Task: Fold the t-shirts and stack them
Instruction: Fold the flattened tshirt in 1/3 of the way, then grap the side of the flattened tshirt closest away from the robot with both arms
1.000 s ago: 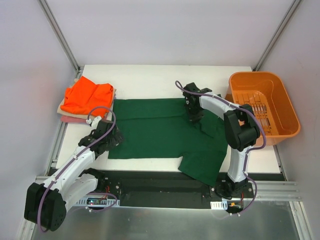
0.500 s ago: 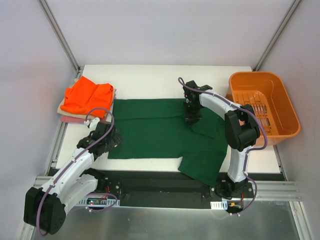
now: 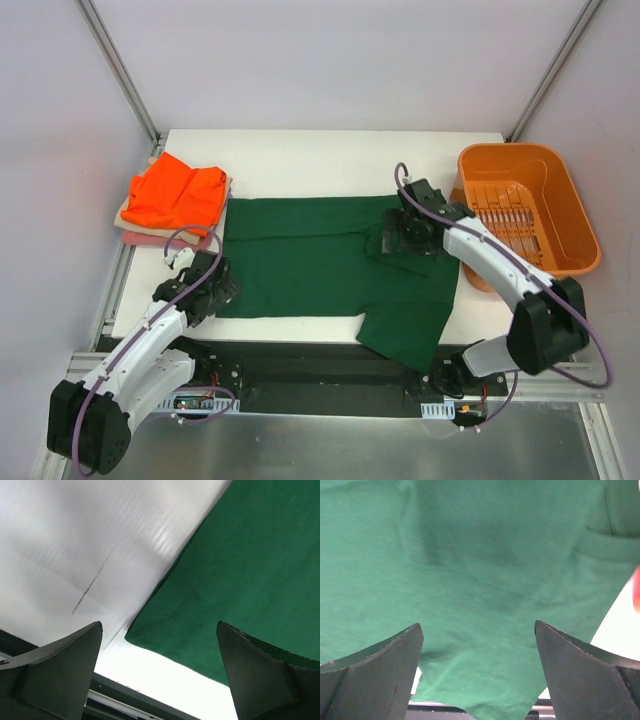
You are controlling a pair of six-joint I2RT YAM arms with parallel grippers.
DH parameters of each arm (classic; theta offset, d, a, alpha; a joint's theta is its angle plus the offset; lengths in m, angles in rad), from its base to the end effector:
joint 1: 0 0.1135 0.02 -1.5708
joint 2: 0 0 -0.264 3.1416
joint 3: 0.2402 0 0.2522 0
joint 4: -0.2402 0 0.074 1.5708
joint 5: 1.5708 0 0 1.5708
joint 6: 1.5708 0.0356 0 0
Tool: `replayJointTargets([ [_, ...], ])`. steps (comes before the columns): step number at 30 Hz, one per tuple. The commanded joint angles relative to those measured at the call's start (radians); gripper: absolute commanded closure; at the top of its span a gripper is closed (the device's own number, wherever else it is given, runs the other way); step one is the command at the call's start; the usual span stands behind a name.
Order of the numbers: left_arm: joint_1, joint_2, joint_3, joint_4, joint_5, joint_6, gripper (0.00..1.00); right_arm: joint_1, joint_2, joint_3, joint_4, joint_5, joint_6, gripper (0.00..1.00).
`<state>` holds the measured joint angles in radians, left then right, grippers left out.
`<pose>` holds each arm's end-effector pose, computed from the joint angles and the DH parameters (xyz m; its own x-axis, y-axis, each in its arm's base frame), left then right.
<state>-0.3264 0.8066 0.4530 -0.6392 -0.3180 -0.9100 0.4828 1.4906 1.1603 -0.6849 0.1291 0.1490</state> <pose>0.1426 -0.0365 0.1853 -0.5996 -0.5887 -0.5421 -0.5387 0.7978 -0.2706 0.2746 0.1388 0.2611 -0.8036 -0.2550 -0.5378 -0.2841 0.9583 -0.0299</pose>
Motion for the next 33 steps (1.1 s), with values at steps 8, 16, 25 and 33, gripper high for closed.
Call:
replayJointTargets([
  [8,-0.014,-0.041,-0.079,-0.068,0.057,-0.135,0.27,0.002,-0.371,-0.338,0.013,0.176,0.161,0.04],
  [16,-0.040,-0.031,-0.093,-0.077,-0.007,-0.198,0.44,0.000,-0.431,-0.375,-0.007,0.179,0.147,0.04],
  [25,-0.056,0.039,-0.077,-0.030,-0.027,-0.170,0.69,0.005,-0.435,-0.390,-0.088,0.196,0.121,0.04],
  [33,-0.059,0.075,-0.077,0.013,-0.027,-0.159,1.00,0.082,-0.449,-0.402,-0.142,0.139,0.095,0.02],
])
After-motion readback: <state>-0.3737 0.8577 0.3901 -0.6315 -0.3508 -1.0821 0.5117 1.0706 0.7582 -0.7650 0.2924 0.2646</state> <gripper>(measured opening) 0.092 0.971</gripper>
